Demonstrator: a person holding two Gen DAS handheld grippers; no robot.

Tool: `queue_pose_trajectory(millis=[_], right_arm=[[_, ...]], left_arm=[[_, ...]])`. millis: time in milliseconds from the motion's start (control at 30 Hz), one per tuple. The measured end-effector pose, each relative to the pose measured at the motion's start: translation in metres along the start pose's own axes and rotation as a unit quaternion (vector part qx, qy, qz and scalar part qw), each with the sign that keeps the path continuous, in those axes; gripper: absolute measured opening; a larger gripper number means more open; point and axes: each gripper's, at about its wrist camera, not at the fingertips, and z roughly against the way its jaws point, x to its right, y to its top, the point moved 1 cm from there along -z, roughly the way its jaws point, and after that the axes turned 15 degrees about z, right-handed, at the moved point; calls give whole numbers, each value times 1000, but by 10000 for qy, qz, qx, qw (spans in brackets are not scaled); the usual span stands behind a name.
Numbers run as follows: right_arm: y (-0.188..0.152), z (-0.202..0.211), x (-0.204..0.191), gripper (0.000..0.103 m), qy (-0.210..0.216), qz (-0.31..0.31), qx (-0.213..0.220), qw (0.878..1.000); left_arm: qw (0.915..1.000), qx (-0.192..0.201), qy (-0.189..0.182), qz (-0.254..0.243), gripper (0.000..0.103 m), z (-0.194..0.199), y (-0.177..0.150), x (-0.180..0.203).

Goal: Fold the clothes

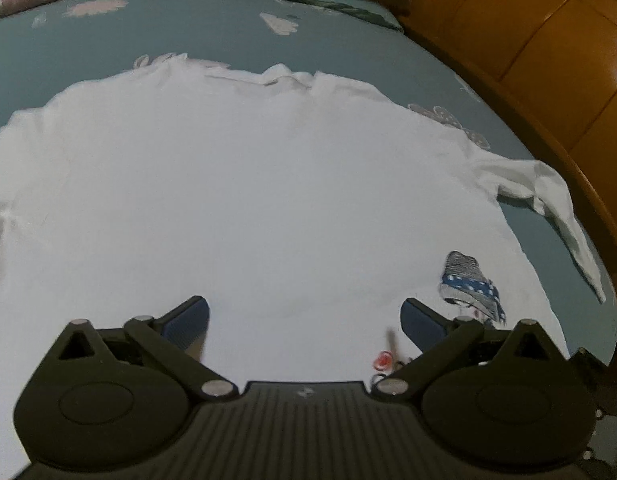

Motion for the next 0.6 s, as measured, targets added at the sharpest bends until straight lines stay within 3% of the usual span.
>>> queue_pose_trajectory(millis=[133,300,600], right_arm=[[3,0,-1,103,-28,-64,-105,9999],[8,4,10,103,165,-389,-106,9991],[-16,53,115,103,-597,-1520,252,9863]], left_arm=[[9995,-171,241,-147,102,-4,3,10],[9997,-61,241,-79,102,-1,-1,8],[9998,91,147,125,102,-3,3,1]])
